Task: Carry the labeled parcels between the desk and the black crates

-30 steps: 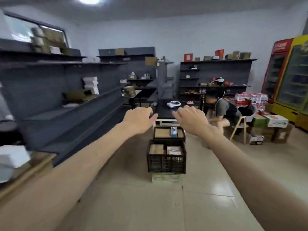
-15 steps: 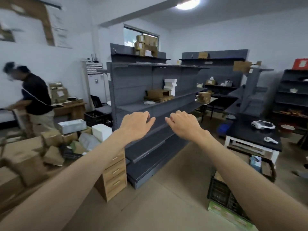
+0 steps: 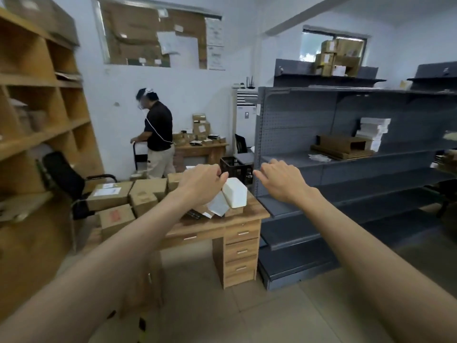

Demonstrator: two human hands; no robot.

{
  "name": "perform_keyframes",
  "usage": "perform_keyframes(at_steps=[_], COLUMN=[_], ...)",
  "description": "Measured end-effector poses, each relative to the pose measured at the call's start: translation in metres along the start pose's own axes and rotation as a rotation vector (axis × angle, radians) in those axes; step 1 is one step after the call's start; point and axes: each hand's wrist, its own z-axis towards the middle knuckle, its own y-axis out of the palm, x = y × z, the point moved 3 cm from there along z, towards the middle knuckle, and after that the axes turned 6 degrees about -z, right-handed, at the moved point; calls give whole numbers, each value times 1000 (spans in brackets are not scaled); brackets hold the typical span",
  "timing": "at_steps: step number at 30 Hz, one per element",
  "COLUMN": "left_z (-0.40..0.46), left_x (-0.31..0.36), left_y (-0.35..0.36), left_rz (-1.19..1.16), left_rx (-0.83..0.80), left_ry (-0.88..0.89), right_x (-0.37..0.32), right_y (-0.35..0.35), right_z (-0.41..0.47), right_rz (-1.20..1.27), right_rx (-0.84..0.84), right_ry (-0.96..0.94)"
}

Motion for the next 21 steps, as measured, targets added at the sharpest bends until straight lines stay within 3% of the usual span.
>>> perform_keyframes(at_steps=[12,21], left_z=[52,159], left_x=[-63,-139], left_y=[33,63], left_rz=[124,94], left_rx=[-4,5], left_ry=[-131,-174], right_x=[-27,-50], right_y=[83,130], right_z=[97,224], right_rz=[52,45], right_rx=[-41,-85], right_ry=[-136,-163])
